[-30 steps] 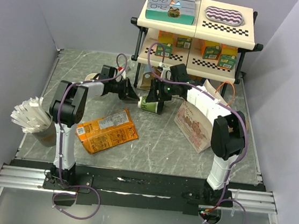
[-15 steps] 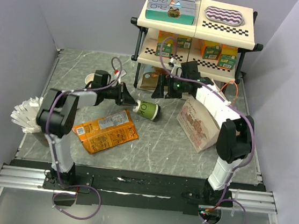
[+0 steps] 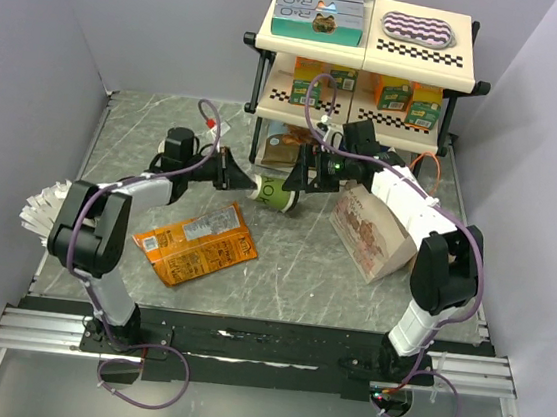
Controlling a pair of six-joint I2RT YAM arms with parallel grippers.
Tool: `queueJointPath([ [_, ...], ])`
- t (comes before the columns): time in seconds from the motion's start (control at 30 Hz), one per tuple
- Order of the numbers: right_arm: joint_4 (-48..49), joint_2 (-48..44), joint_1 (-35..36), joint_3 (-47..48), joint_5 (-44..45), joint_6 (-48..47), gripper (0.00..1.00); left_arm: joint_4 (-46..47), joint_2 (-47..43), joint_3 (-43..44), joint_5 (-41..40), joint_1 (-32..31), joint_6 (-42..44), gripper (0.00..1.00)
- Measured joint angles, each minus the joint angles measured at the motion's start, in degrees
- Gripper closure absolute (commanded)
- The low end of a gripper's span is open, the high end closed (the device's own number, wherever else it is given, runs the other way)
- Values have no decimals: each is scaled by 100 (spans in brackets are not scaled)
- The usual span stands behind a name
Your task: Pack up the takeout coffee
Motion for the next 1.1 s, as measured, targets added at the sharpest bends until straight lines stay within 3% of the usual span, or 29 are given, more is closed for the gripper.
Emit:
queueJointPath([
  [0.23,-26,0,0,-31,-37,413,0,1036,319,-538,-44,15,-1113,99],
  [0.4,-39,15,-11,-142,-131,1421,0,1067,-118,-671,-520,-70,-1132,99],
  [0.57,-146,208,-13,-7,-197,2413,0,671,-688,-662,-1128,-474,-343,99],
  [0.8,-297,411,-7,177,-157,3604,0,-245,-1290,-774,-2610,-1377,1556,99],
  [1.1,-509,411,66,175,-79,4242,0,-330,-2028,-1003,-4306,-2439,3438,99],
])
